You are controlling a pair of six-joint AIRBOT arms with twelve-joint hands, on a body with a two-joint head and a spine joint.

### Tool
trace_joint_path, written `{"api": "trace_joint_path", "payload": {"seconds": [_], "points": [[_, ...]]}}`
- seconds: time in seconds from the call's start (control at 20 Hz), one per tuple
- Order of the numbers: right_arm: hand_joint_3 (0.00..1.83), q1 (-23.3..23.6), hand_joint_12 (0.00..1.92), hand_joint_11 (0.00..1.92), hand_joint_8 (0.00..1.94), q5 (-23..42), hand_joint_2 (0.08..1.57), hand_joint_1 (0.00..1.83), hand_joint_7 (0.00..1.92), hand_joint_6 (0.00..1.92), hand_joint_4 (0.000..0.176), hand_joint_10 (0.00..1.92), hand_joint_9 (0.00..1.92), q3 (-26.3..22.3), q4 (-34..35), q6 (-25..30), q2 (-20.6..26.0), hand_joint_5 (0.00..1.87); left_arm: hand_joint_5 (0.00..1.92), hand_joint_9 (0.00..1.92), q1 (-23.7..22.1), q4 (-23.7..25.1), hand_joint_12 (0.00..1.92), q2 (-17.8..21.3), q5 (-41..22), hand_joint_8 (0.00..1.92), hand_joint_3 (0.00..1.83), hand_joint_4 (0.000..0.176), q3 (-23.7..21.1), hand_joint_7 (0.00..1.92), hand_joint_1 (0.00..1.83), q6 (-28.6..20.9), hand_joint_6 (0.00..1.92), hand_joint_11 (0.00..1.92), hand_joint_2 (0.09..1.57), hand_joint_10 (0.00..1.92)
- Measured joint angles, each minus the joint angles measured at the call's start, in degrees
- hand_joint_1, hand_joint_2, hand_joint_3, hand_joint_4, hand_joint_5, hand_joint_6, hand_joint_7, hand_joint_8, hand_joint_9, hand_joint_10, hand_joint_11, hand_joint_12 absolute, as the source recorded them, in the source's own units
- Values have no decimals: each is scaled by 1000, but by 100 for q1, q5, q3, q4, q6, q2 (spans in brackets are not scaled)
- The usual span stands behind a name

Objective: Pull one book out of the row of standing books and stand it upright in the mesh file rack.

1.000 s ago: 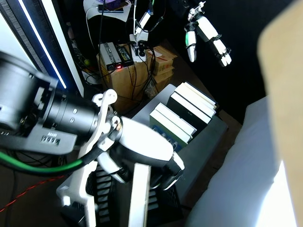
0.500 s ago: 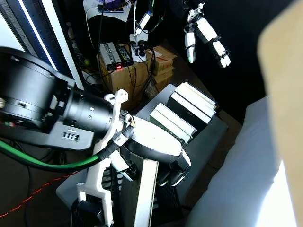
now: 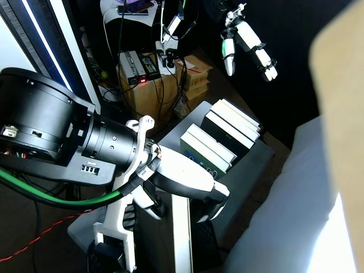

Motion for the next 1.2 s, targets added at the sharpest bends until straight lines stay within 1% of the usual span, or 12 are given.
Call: {"api": "trace_joint_path", "payload": {"seconds": [0.05,0.1,0.15,0.25,0.35,0.5,0.75,0.8,0.85,1.0,1.1,1.2], "points": [[0,0,1670,0,57,-15,1177,1064,568,481,0,893,314,0,0,0,0,436,92,0,0,0,0,0,0,0,0,30,4,0,772,-2,9,0,1208,0],[0,-2,1687,0,36,-17,1180,1061,584,379,0,945,336,0,0,0,-2,486,82,0,0,2,0,0,-7,0,0,39,4,0,761,-7,3,0,1212,0],[0,-33,1673,0,22,-42,1174,1066,598,314,0,974,330,0,-2,-2,0,530,81,0,0,2,0,-2,-7,0,0,33,4,0,756,-17,3,0,1212,0],[7,-70,1632,0,1,-28,1212,1032,551,286,0,1035,249,-2,-4,0,13,495,83,0,2,0,0,-7,-4,0,0,39,2,0,758,-17,3,0,1207,0],[0,-74,1602,0,9,-13,1180,1052,578,272,0,957,279,-9,-4,0,35,540,74,0,0,-2,0,-7,-11,0,0,40,4,0,740,-20,0,0,1213,0],[0,-74,1511,0,0,-37,1168,1011,421,219,0,741,227,-61,-9,31,85,247,78,0,0,0,0,-7,-11,0,0,29,4,0,753,-20,2,0,1213,0],[0,-74,1466,0,0,-52,1170,962,348,206,0,700,182,-140,-20,140,162,195,80,0,0,7,0,-11,-13,0,0,34,4,0,764,-24,2,0,1213,0],[14,-74,1384,0,0,-57,1213,897,290,198,0,677,129,-216,-22,153,192,176,74,0,0,0,0,-11,-13,0,0,41,4,0,745,-42,0,0,1211,0],[14,-74,1384,0,0,-63,1213,897,290,198,0,677,129,-243,-24,155,201,176,74,0,2,-11,0,-11,-11,0,0,41,4,0,745,-39,0,0,1211,0],[11,24,1333,0,0,-4,1306,701,179,140,0,516,47,-485,39,175,391,84,73,0,2,0,0,-11,-15,0,2,36,4,0,737,-42,0,0,1215,0],[8,48,1061,0,3,-103,1335,598,81,106,0,328,20,-509,46,170,455,33,68,0,2,4,0,-11,-20,0,3,34,2,0,738,-44,0,0,1221,0],[7,48,922,0,0,-85,1354,524,15,44,0,222,2,-654,219,173,627,2,68,0,9,4,0,-11,-20,0,2,33,2,0,759,-50,0,0,1220,0]]}}
